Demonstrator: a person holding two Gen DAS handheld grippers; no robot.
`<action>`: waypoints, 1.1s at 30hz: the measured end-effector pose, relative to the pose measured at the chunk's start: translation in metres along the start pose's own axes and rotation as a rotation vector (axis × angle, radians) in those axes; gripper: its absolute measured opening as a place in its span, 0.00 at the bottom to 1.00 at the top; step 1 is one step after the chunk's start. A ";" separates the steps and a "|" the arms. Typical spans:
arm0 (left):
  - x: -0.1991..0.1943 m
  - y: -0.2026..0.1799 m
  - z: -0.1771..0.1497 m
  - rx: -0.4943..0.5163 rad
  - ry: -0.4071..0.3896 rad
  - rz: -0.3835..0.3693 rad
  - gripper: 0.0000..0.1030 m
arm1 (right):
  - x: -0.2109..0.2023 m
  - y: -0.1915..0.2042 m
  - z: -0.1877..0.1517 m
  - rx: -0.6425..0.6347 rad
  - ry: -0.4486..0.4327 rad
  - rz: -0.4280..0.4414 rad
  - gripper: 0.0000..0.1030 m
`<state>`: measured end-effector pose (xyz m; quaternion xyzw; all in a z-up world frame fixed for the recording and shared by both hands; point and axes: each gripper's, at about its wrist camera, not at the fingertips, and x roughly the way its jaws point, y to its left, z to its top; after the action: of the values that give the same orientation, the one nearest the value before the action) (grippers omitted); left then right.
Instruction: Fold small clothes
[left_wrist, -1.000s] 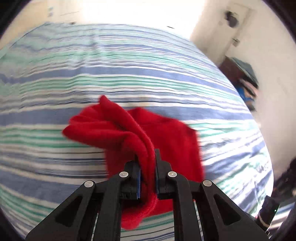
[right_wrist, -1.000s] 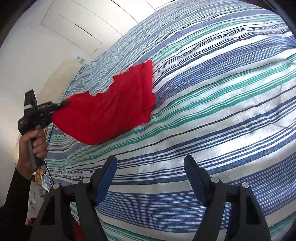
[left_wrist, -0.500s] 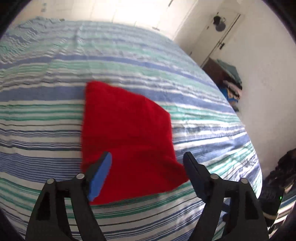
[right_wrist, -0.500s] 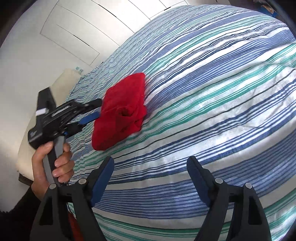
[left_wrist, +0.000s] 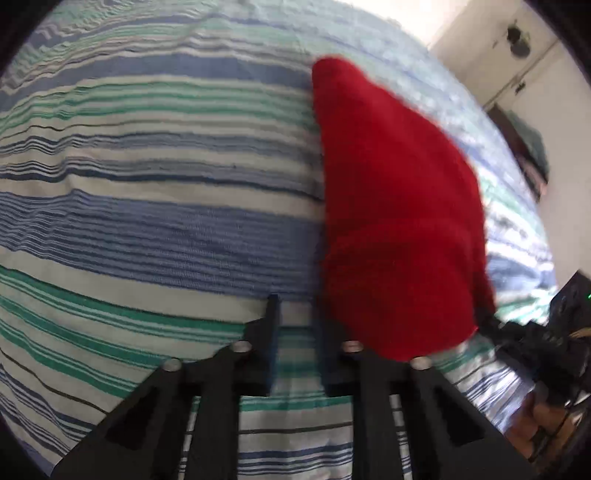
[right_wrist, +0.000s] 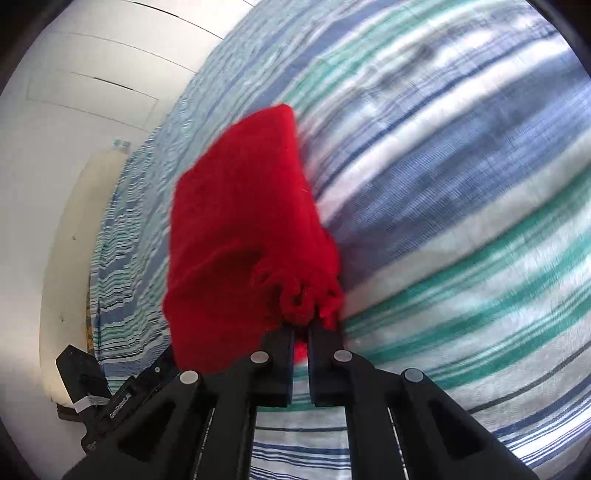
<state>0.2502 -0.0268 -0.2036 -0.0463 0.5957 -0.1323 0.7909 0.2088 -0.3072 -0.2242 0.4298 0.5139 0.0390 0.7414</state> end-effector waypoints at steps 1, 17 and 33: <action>0.002 -0.003 -0.004 0.042 0.010 0.008 0.05 | 0.002 -0.007 -0.003 0.014 0.017 0.007 0.06; -0.029 -0.067 0.029 0.198 -0.178 -0.150 0.06 | -0.011 0.109 0.127 -0.444 0.051 0.113 0.51; -0.067 0.002 -0.019 -0.036 -0.254 -0.130 0.83 | -0.016 0.057 0.149 -0.302 -0.023 0.052 0.76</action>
<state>0.2147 -0.0054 -0.1469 -0.1151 0.4888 -0.1655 0.8488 0.3421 -0.3684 -0.1590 0.3270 0.4822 0.1302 0.8023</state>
